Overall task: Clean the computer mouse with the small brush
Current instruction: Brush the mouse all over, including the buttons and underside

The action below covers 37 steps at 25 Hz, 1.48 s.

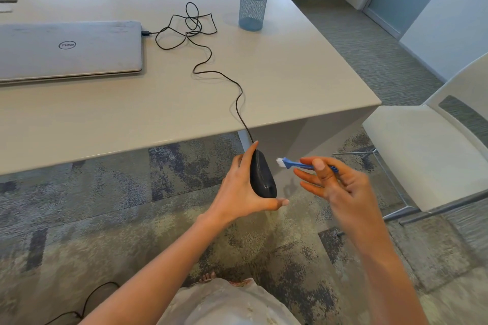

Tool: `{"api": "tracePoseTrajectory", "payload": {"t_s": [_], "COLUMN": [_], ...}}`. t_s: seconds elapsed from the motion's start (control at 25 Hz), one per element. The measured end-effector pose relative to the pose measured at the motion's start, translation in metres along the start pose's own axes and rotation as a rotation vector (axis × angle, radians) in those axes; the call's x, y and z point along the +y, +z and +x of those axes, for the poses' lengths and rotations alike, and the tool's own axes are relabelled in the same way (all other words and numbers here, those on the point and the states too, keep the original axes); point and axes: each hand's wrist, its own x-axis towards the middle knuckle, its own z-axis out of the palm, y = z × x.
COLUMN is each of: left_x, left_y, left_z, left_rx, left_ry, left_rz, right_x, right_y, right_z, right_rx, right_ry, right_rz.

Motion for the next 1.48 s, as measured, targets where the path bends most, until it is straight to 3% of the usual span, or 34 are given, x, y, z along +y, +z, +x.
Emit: {"api": "tracePoseTrajectory", "payload": {"t_s": [0.28,0.72,0.88,1.04,1.28,1.48], "left_x": [0.003,0.008,0.005,0.002,0.006,0.012], "left_y": [0.001,0.003,-0.002,0.000,0.000,0.002], "left_z": [0.006,-0.002,0.000,0.001,0.004,0.005], "left_rx": [-0.089,-0.072,-0.009,0.008,0.040,0.051], "left_ry": [-0.124,-0.029,-0.069,-0.093,-0.134,-0.143], "left_rz": [-0.221,-0.050,-0.090,-0.176,-0.303,-0.332], "right_x": [0.006,0.001,0.013,0.030,0.044,0.052], "right_y": [0.010,0.015,0.009,0.002,-0.002,0.017], "right_z": [-0.001,0.042,0.028,0.018,-0.006,-0.018], "right_rx": [-0.086,0.022,0.088,0.015,-0.140,0.023], "right_ry": [-0.015,-0.147,-0.261,-0.207,-0.252,-0.353], "right_rz": [-0.057,-0.389,-0.521,-0.663,-0.602,-0.577]}}
